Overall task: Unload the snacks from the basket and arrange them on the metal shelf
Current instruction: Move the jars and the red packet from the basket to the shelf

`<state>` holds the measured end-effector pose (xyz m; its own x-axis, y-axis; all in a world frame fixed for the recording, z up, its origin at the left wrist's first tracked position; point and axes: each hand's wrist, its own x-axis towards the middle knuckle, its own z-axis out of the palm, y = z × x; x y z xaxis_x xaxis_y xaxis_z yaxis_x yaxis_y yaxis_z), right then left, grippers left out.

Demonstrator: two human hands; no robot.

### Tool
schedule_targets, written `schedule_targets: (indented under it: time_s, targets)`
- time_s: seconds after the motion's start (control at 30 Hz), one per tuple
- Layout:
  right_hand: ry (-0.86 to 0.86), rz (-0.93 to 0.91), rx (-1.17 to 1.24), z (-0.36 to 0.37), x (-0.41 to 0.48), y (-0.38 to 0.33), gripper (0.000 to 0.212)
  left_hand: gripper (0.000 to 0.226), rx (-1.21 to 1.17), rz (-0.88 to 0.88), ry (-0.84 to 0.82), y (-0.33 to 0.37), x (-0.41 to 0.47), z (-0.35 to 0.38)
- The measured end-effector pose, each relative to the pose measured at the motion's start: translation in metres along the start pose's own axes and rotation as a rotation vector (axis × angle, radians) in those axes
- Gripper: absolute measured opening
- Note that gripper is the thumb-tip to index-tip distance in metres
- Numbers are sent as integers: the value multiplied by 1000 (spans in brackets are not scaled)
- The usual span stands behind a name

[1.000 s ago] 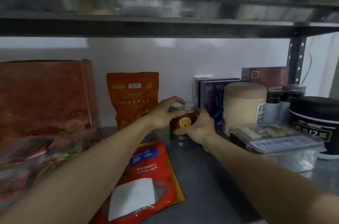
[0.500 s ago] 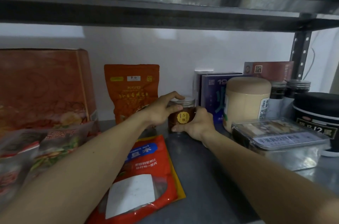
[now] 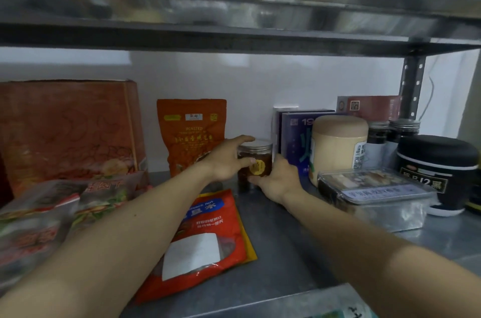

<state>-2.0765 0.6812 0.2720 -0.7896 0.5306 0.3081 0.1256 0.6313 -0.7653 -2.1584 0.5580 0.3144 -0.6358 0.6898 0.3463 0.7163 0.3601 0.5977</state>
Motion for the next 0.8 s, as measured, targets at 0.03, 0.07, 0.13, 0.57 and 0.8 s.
schedule_targets:
  time_s: [0.03, 0.07, 0.13, 0.57, 0.8]
  targets:
    - [34, -39, -43, -4, -7, -3, 55, 53, 34, 4, 34, 4, -5, -2]
    - [66, -86, -84, -10, -15, -6, 50, 51, 70, 11, 66, 9, -12, -4]
    - [107, -182, -172, -19, -33, -15, 45, 48, 107, 13, 120, 18, -28, -9]
    - [-63, -650, -576, 3, -159, -94, 58, 49, 929, -311, 412, 20, -227, -83]
    - [-189, -790, -625, 58, -251, -181, 73, 65, 1110, -568, 482, 11, -375, -155]
